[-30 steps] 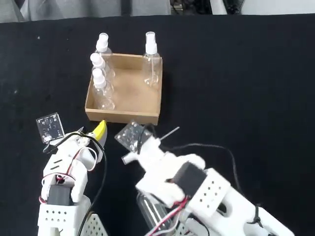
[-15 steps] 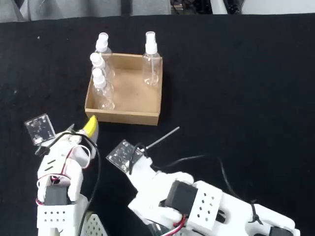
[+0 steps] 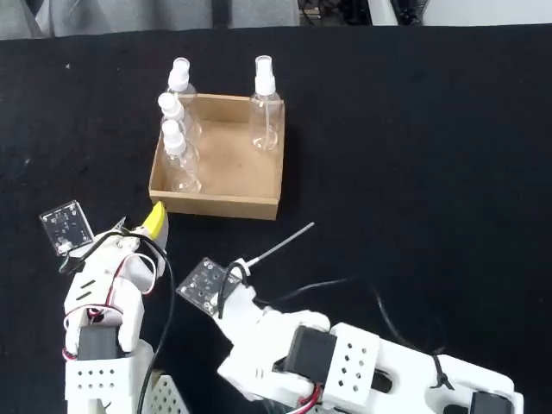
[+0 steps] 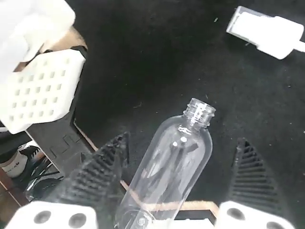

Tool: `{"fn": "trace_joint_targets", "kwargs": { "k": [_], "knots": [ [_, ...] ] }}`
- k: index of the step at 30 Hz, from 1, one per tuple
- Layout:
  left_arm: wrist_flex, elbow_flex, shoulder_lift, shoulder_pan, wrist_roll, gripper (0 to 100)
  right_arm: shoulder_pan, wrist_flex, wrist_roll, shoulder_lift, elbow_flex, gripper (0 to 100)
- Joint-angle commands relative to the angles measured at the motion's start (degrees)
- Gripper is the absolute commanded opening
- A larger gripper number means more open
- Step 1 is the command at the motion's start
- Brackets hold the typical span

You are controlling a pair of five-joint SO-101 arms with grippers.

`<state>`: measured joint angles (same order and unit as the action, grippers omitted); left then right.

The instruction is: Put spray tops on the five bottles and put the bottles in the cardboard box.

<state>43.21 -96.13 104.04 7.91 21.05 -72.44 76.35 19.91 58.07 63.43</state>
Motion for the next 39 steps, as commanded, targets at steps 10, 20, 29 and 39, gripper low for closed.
{"fn": "trace_joint_targets", "kwargs": {
  "k": [10, 20, 29, 39],
  "knots": [
    [-1.05, -1.27, 0.44, 0.31, -0.35, 21, -1.05, -2.90, 3.69, -4.00, 0.22, 30.0],
    [-0.97, -1.27, 0.44, 0.48, -0.35, 21, -0.97, -3.16, 6.68, -19.82, -6.29, 30.0],
    [-0.88, -1.27, 0.44, 0.57, -0.35, 21, 4.66, -3.43, 7.03, -26.68, -6.90, 24.6],
    [-0.79, -1.27, 0.44, 0.57, -0.35, 21, 9.76, -6.42, 6.51, -28.88, -7.52, 2.9]
  ]
}}
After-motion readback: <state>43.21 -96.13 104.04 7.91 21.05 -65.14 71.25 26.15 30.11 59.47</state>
